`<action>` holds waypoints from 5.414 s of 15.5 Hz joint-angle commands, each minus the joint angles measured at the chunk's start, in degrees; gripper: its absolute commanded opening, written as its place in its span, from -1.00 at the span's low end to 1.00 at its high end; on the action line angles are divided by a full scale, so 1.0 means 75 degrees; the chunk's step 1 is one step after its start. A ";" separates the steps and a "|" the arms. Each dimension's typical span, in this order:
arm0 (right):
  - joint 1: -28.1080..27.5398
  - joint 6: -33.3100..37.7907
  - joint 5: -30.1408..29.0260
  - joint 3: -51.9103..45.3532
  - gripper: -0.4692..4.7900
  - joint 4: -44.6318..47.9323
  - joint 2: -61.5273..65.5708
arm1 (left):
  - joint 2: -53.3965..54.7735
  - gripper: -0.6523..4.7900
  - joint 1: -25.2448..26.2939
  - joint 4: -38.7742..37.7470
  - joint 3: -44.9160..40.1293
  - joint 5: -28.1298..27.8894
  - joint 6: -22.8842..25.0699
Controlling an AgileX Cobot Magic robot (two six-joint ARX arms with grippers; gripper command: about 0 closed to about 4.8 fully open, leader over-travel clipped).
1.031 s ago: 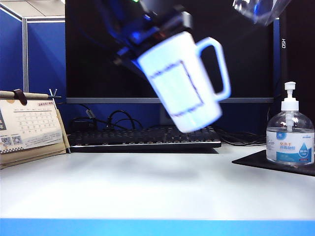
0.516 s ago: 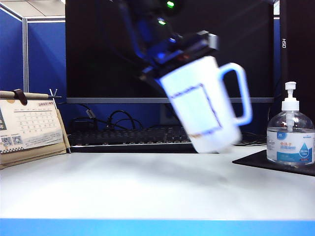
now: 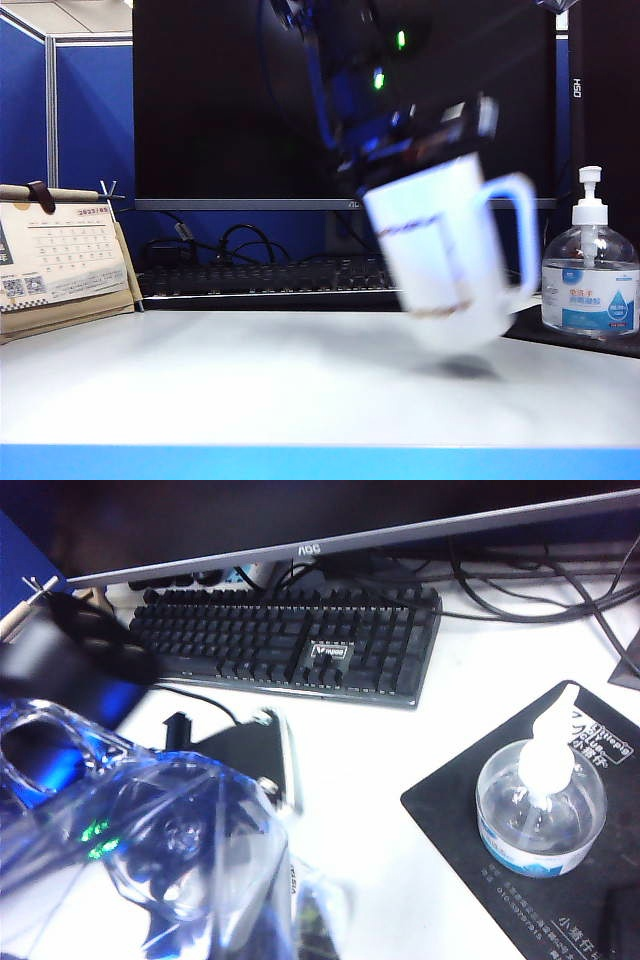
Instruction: Swap the positions of the transparent plastic cup and the white ceramic cup.
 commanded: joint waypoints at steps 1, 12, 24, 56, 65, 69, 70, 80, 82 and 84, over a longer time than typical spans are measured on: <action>0.0000 0.0023 -0.0041 0.0070 -0.85 0.0146 -0.0023 | 0.0149 -0.78 -0.0032 -0.0277 0.0370 0.0012 0.0286; 0.0000 0.0020 -0.0052 0.0070 -0.85 0.0044 -0.0023 | 0.0198 -0.78 -0.0481 0.0647 0.0574 0.0093 0.0385; 0.0000 0.0020 -0.0073 0.0070 -0.85 0.0090 -0.0023 | 0.0513 -0.78 -0.0533 0.0577 0.0586 0.0265 0.0440; 0.0000 0.0154 -0.0248 0.0073 -0.85 0.0580 -0.0006 | 0.0411 -0.08 -0.0245 -0.0766 0.2503 -0.1037 0.0268; 0.0353 0.0393 -0.2259 0.0073 -0.85 0.1690 0.1061 | -0.2206 -0.30 0.2736 -0.1492 0.2658 -0.0251 -0.0886; 0.1329 0.0501 -0.2541 0.0073 -0.85 0.2579 0.1891 | -0.3722 -0.47 0.2771 -0.1440 0.2620 -0.0507 -0.0606; 0.1609 0.0527 -0.2541 0.0073 -0.85 0.2754 0.2069 | -0.4001 -0.52 0.2771 -0.1475 0.2617 -0.0507 -0.0589; 0.2632 0.0527 -0.2675 0.0930 -0.85 0.3383 0.3608 | -1.1660 -0.70 0.2769 0.5112 -0.8064 -0.1125 -0.1399; 0.2888 0.0487 -0.2687 0.1262 -0.85 0.3217 0.4051 | -1.2642 -0.70 0.2771 0.5345 -0.9125 -0.1338 -0.1714; 0.3276 0.0367 -0.2655 0.1810 -0.85 0.3121 0.4718 | -1.3493 -0.70 0.2771 0.5179 -0.9990 -0.1918 -0.1996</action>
